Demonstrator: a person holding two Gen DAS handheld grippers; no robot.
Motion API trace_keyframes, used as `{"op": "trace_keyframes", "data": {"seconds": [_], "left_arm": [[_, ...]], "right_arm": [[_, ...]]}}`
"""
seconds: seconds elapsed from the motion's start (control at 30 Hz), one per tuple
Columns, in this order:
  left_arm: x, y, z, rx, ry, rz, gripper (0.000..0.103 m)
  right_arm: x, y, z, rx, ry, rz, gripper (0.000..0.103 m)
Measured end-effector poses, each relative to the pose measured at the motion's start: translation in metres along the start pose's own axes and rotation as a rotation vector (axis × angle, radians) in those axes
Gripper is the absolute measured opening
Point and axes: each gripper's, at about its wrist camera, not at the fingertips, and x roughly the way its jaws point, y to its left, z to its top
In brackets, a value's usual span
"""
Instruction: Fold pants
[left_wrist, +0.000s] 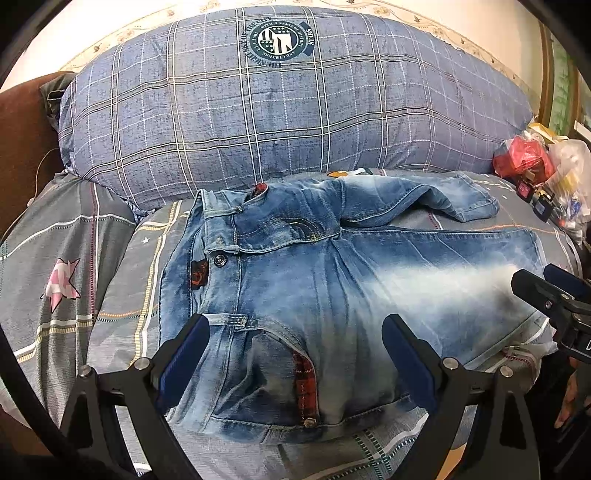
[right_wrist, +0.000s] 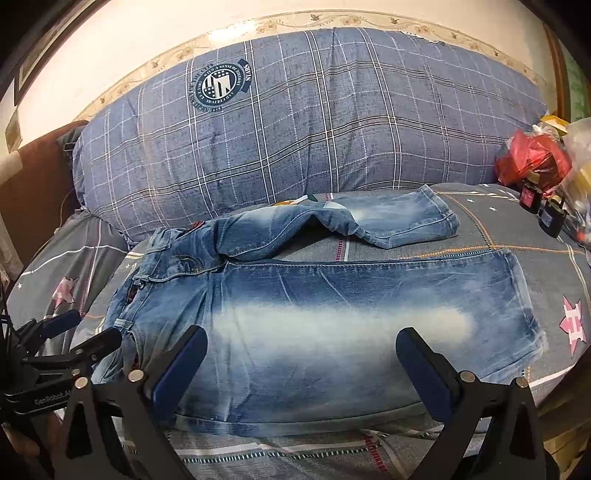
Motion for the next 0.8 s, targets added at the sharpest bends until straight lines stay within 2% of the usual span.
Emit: {"op": "trace_keyframes", "data": {"seconds": [0.8], "left_arm": [[0.0004, 0.0018, -0.0023, -0.006, -0.001, 0.002, 0.094]], "right_arm": [[-0.0001, 0.0021, -0.0009, -0.001, 0.003, -0.001, 0.103]]}}
